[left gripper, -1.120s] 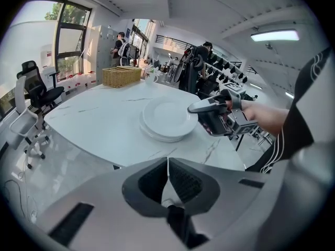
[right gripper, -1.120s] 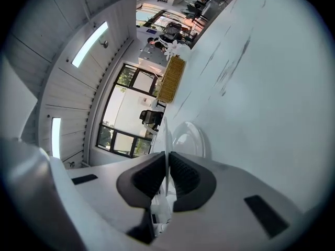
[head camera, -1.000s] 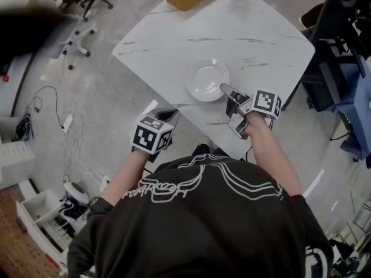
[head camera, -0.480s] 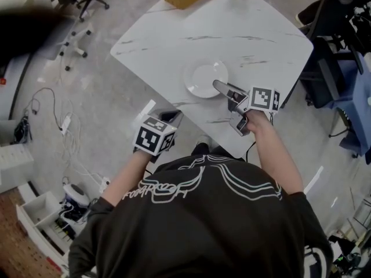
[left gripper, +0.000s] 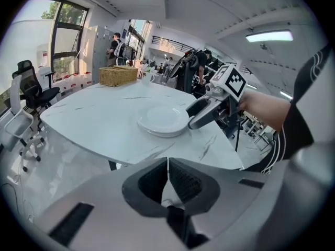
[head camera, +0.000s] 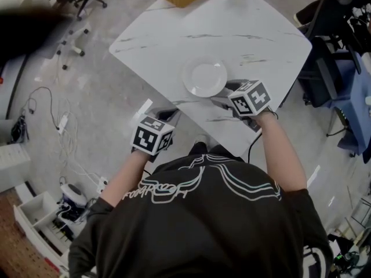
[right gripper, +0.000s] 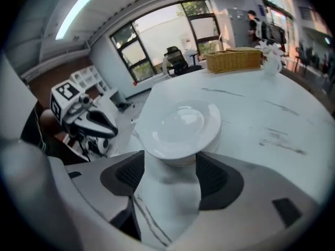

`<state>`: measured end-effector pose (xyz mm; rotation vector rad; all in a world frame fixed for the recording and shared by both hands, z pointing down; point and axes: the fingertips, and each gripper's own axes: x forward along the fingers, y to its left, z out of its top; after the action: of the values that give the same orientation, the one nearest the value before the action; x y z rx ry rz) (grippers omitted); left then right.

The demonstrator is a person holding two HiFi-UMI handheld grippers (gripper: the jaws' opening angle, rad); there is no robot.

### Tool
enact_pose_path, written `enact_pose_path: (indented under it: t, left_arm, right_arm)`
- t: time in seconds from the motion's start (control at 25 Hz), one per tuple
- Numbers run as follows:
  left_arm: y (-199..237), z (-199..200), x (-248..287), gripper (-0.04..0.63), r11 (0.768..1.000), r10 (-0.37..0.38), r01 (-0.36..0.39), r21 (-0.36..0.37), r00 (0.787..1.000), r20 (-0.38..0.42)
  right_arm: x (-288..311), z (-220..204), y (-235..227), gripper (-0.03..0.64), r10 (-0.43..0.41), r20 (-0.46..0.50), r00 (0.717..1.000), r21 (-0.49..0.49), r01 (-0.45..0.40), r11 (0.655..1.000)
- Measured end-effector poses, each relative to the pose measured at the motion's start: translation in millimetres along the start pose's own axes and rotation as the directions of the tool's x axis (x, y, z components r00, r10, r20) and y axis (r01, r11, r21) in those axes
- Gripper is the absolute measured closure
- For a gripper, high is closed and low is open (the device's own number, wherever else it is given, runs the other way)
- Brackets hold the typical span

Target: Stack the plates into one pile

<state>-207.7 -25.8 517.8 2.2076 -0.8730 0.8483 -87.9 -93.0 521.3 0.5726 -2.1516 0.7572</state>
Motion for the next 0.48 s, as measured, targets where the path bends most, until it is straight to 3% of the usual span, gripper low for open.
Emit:
enact_pose_path:
  t: [0.12, 0.24, 0.48]
  left_arm:
    - [-1.0, -0.1, -2.8, 0.566, 1.0, -0.004, 0.004, 0.001, 1.0, 0.011]
    - [-2.9, -0.4, -7.5, 0.566, 1.0, -0.005, 0.005, 0.0, 1.0, 0.024]
    - [-5.8, 3.1, -13.7, 0.566, 1.0, -0.012, 0.012, -0.013, 0.998, 0.054]
  right_arm:
    - [6.2, -5.9, -3.0, 0.311, -0.069, -0.106, 0.992, -0.13, 0.055, 0.99]
    - [8.1, -7.1, -9.2, 0.312, -0.155, -0.146, 0.977, -0.205, 0.123, 0.971]
    - [3.8, -11.6, -17.8, 0.311, -0.23, -0.162, 0.959, -0.214, 0.194, 0.957]
